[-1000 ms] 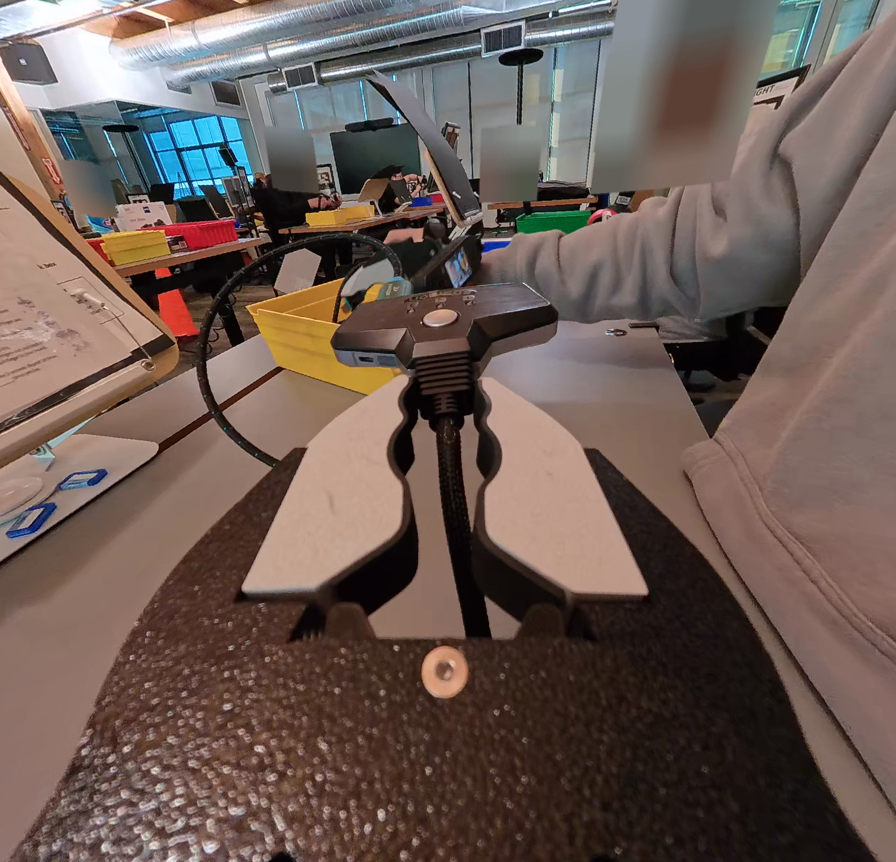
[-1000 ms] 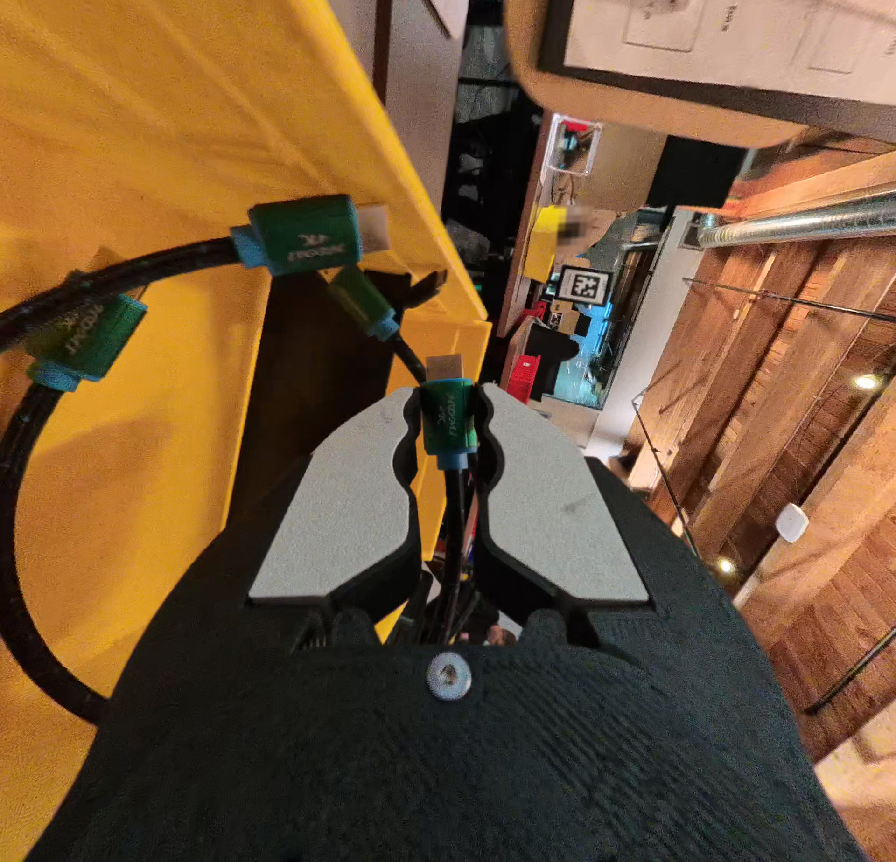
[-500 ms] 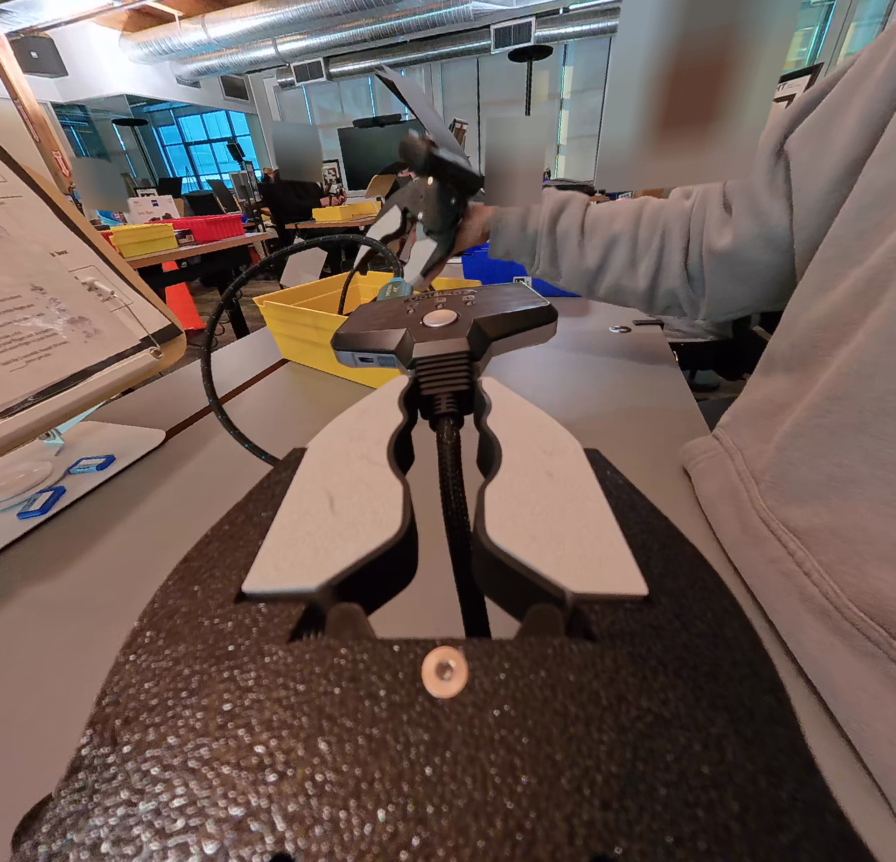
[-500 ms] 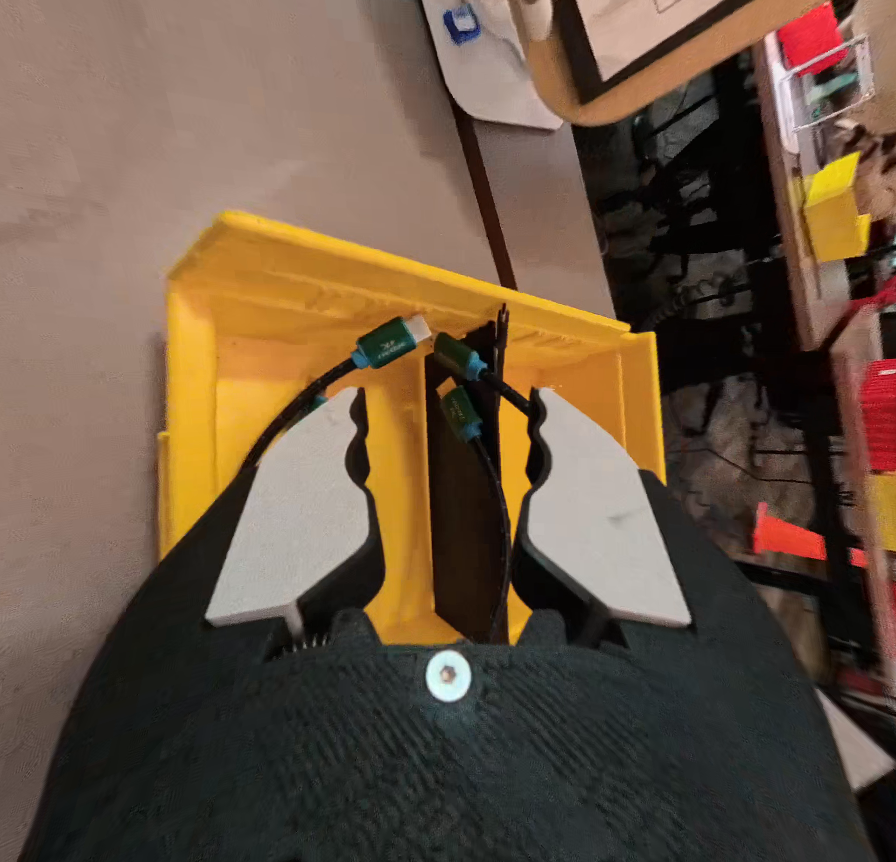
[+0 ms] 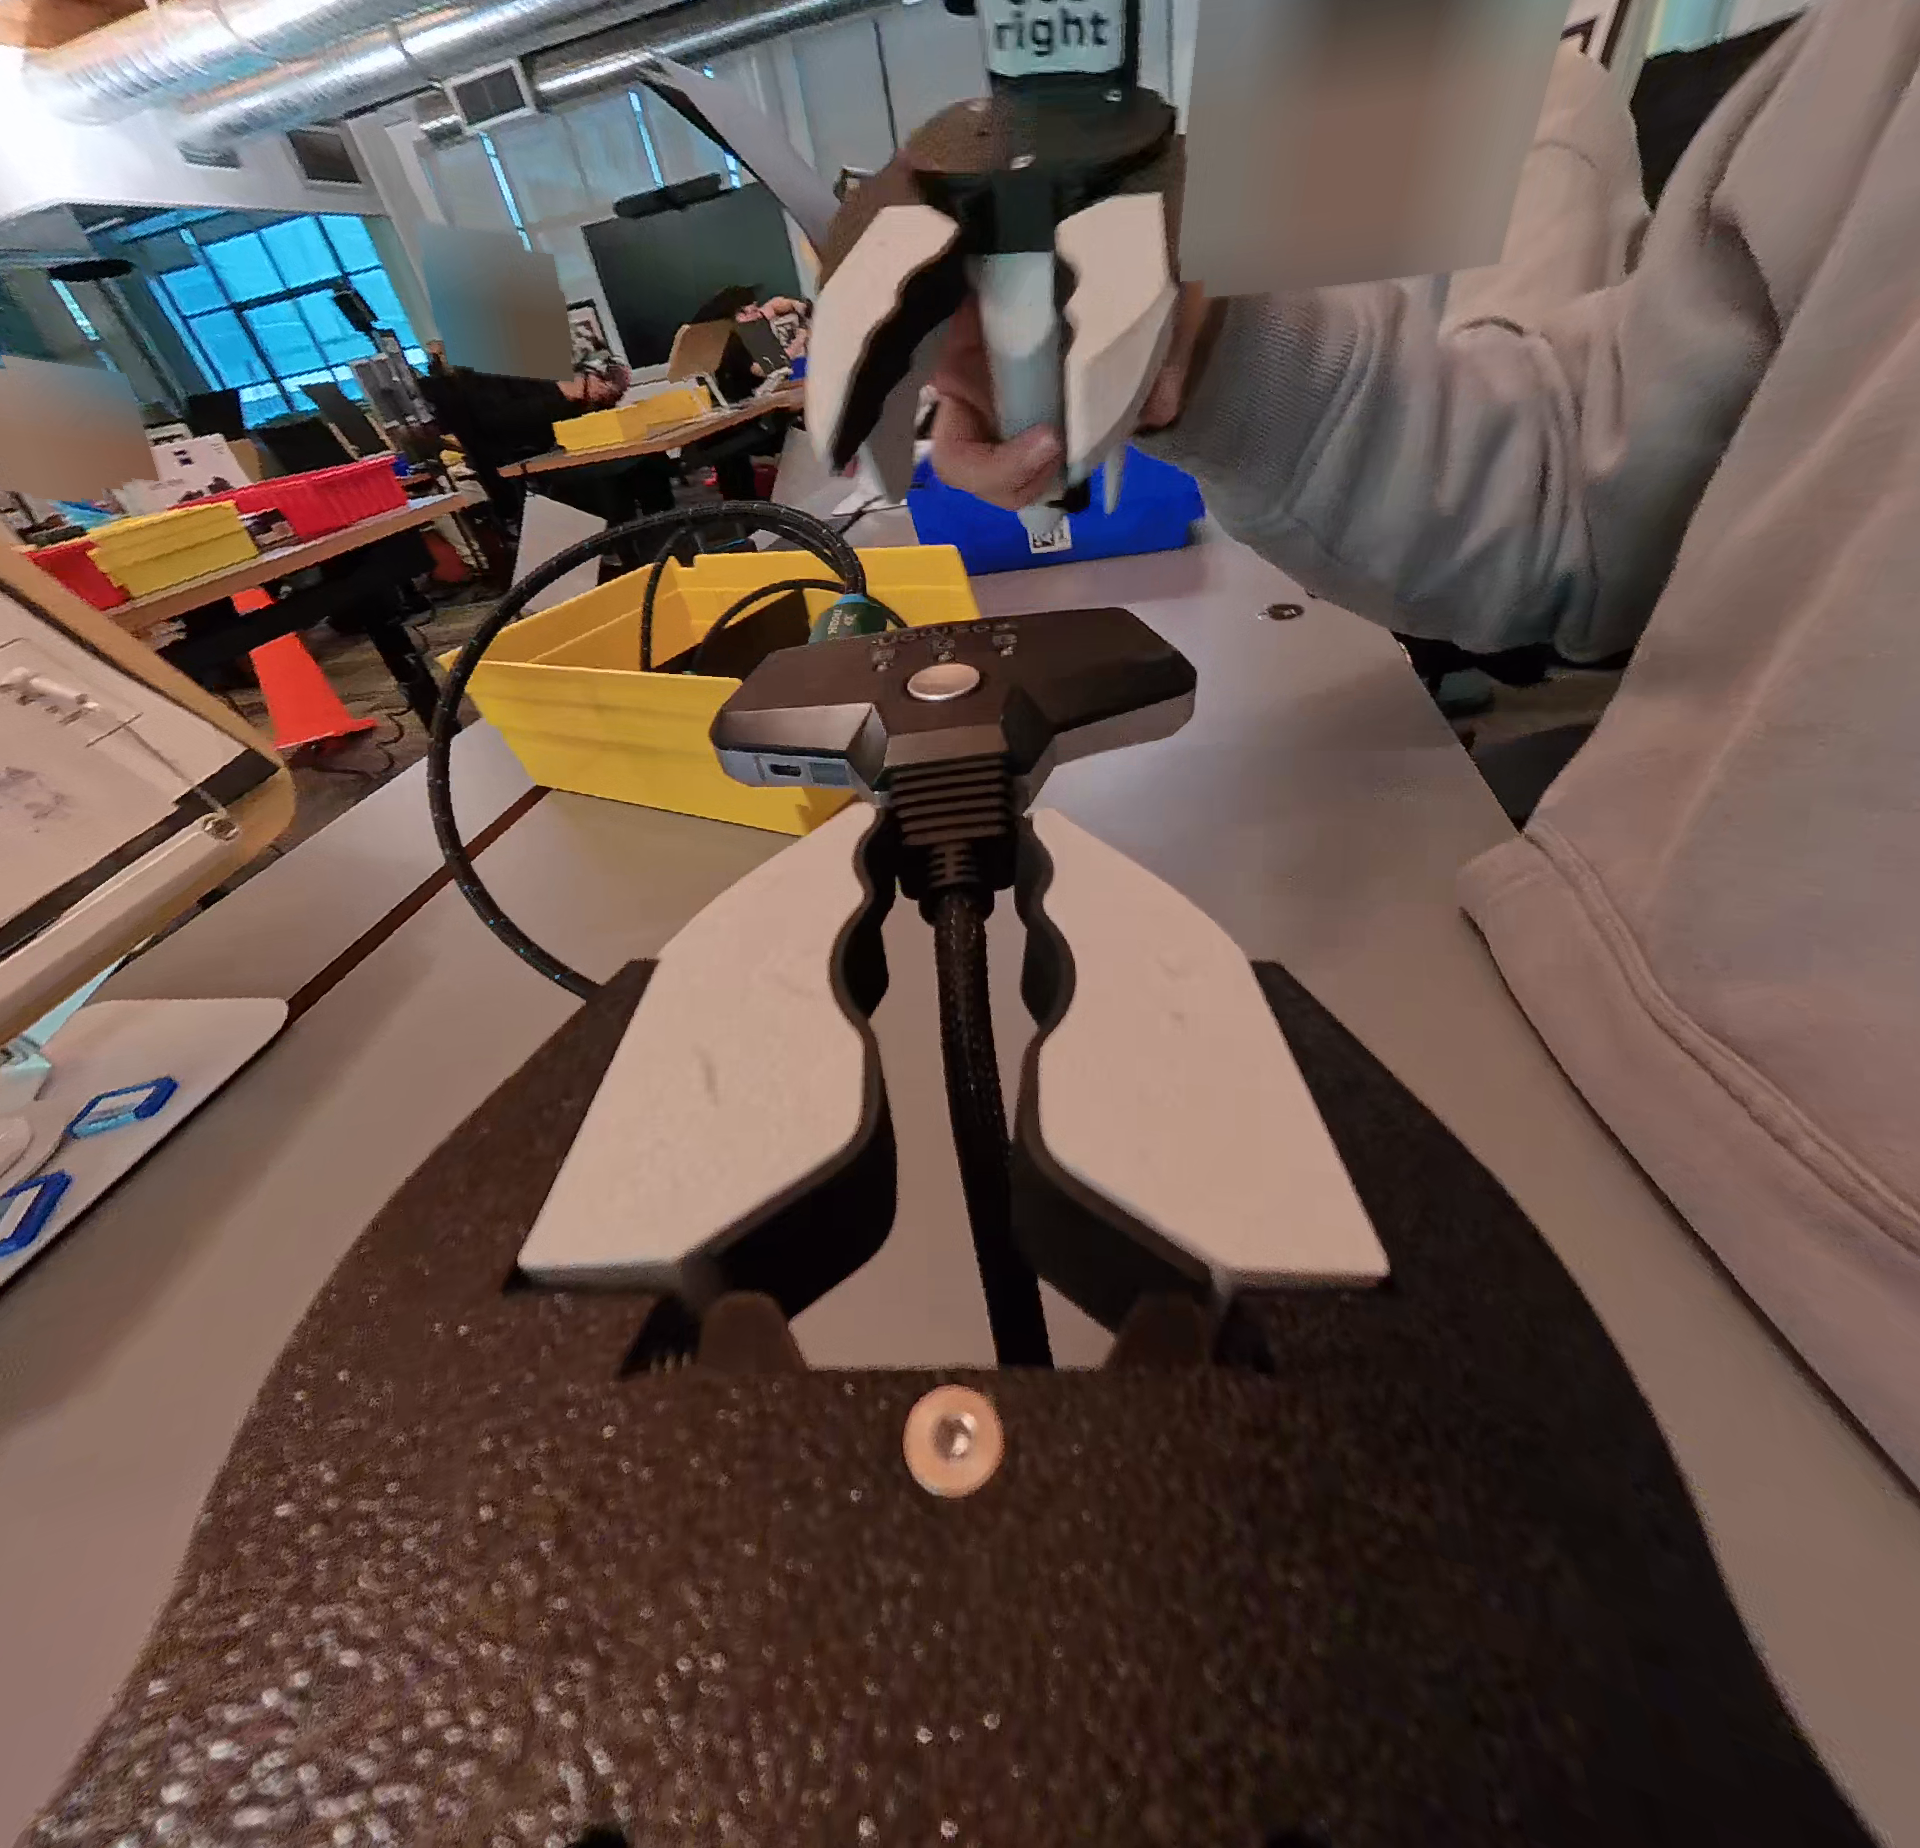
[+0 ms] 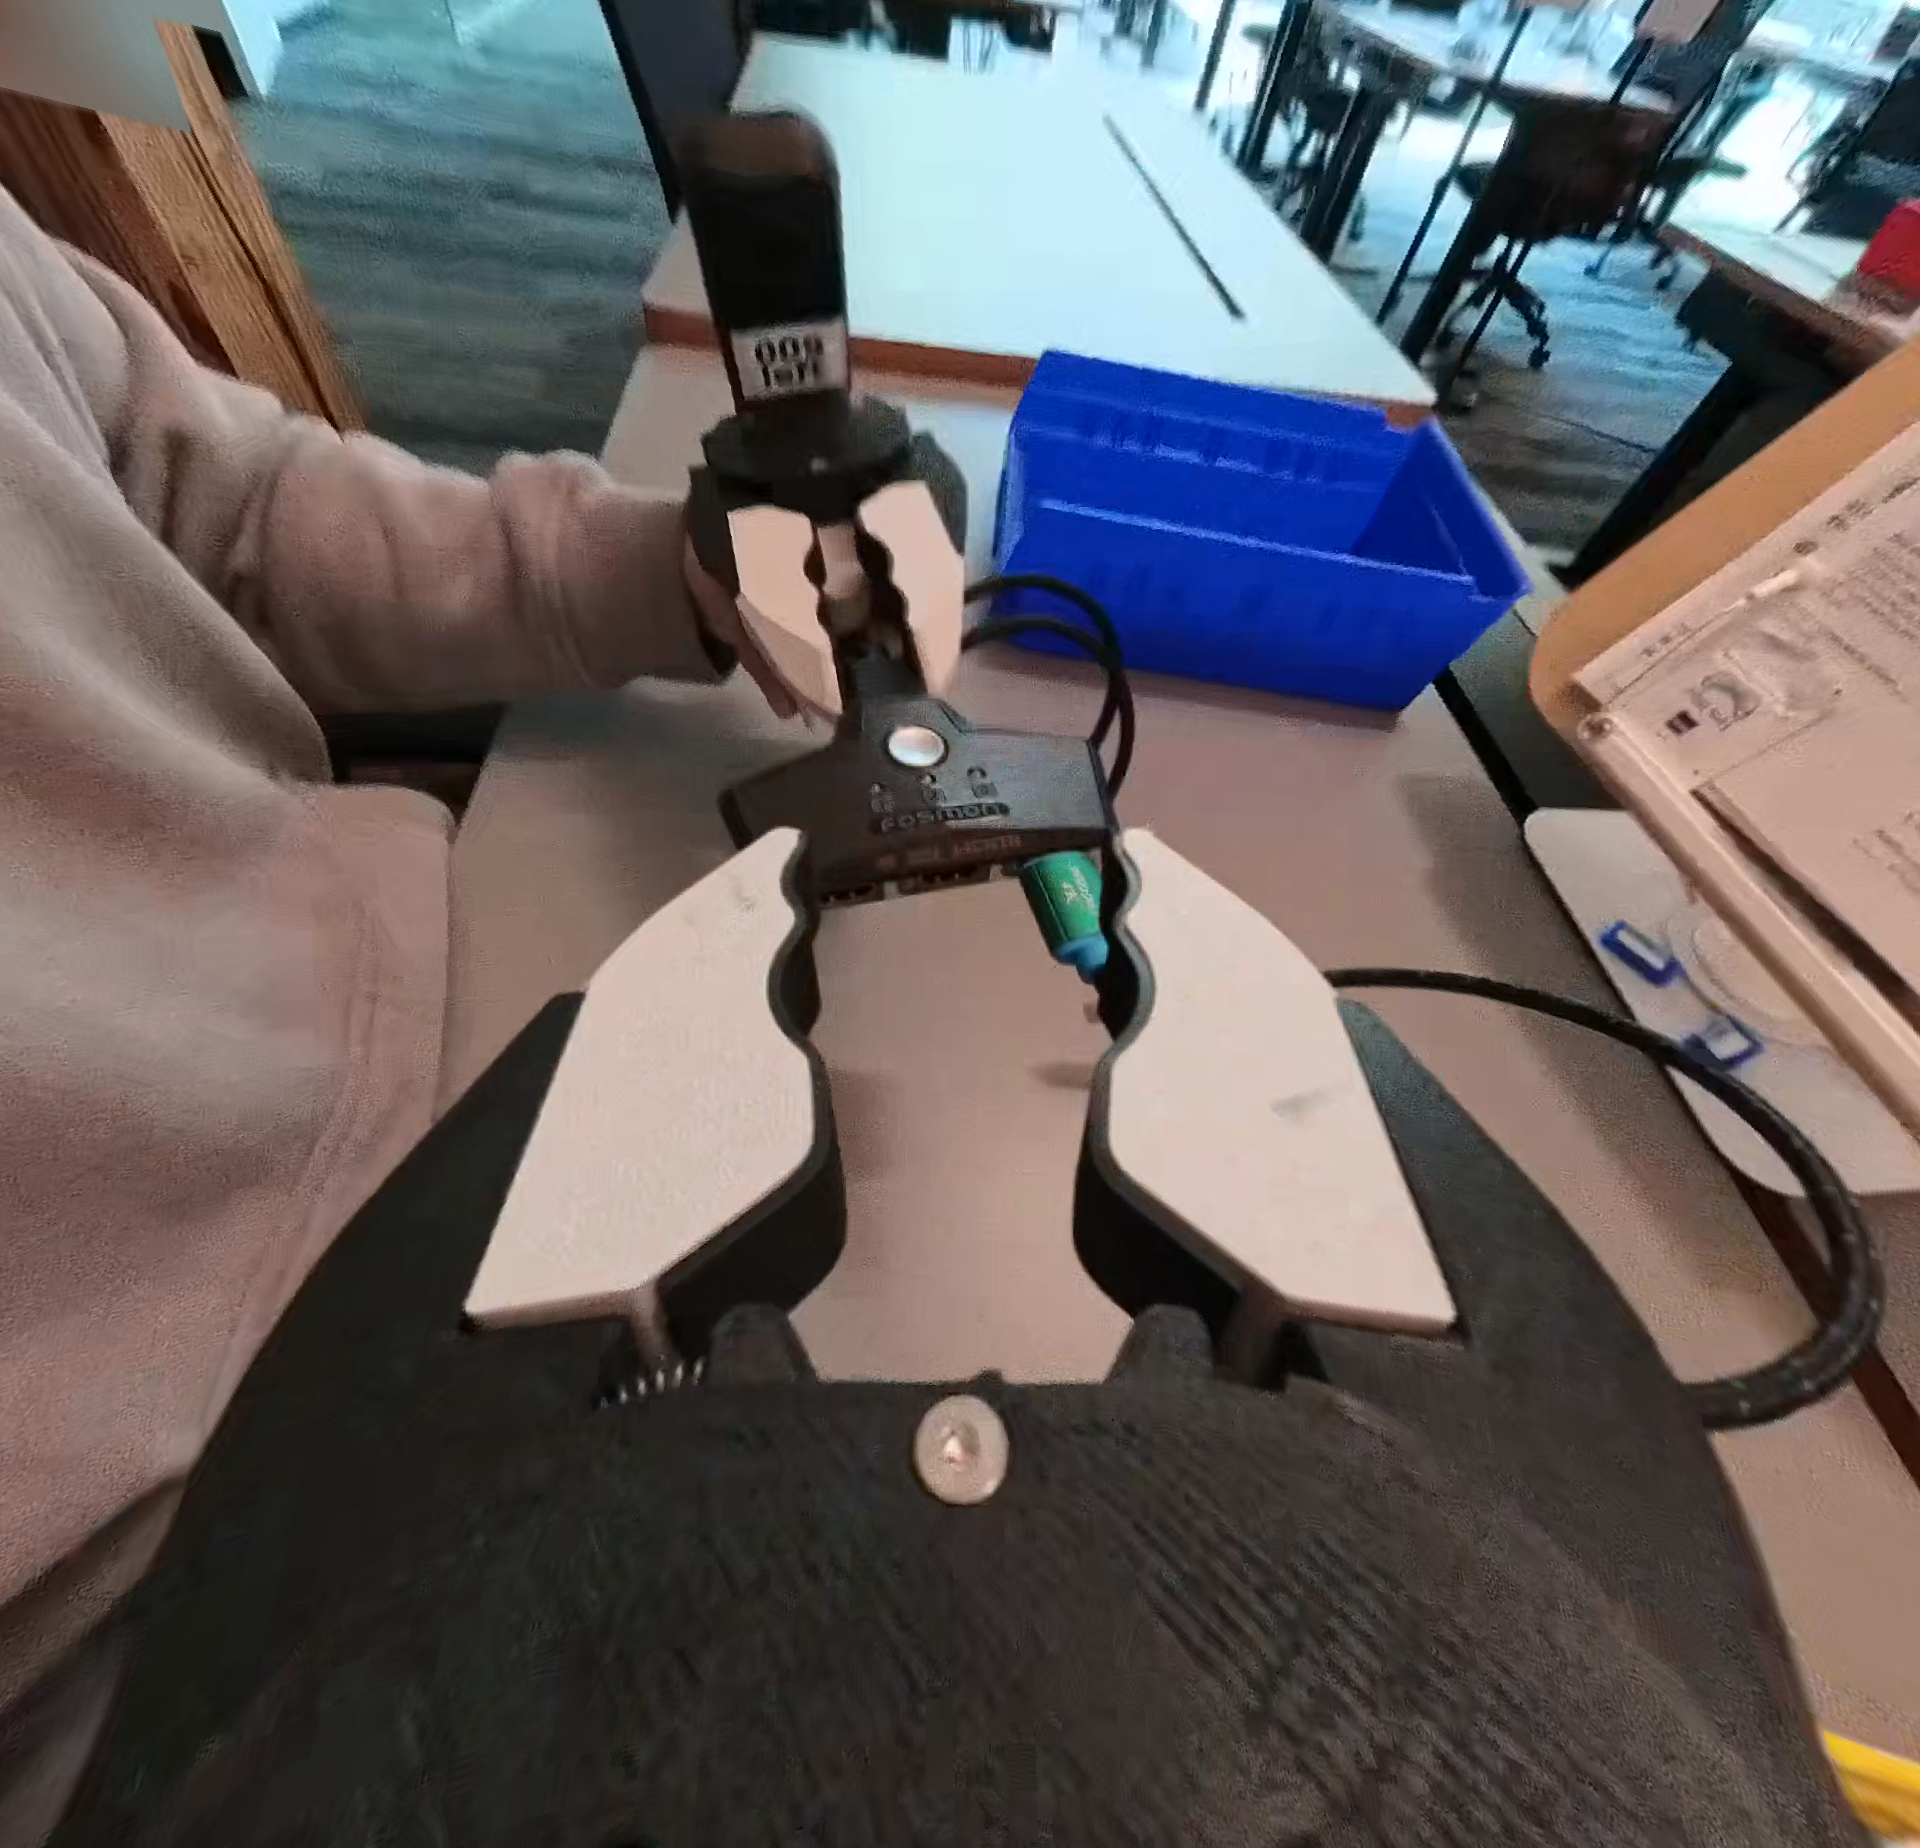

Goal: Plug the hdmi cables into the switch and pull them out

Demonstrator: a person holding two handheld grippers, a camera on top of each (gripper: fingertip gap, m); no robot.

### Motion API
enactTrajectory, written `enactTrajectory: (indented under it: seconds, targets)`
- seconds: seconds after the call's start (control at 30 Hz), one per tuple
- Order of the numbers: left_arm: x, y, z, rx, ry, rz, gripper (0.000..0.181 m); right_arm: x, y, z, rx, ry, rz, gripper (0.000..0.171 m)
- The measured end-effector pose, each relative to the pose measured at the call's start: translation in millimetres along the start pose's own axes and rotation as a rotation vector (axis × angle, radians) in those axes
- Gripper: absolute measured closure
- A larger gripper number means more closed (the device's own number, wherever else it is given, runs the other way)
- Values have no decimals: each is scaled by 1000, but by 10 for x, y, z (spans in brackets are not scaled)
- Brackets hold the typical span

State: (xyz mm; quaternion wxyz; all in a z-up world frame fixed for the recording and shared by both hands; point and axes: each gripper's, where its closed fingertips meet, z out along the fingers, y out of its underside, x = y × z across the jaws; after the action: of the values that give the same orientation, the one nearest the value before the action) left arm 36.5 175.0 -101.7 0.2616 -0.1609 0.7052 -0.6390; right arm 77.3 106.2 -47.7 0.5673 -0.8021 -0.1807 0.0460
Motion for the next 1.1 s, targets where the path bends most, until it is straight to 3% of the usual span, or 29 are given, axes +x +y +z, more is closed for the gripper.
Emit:
enactTrajectory:
  seconds: [0.1, 0.23, 0.57, 1.1]
  targets:
    - [75, 10, 25, -33, 51, 43, 159, 106, 276, 176, -192, 40, -12, 116]
    - [133, 27, 50, -75, 73, 94, 159, 76, 317, 299, -169, -28, 77, 125]
    - [186, 3, 65, -61, 110, 114, 159, -7, 491, 291, -194, -101, 75, 147]
    - [204, 18, 69, -71, 113, 116, 159, -23, 507, 270, -161, -112, 135, 145]
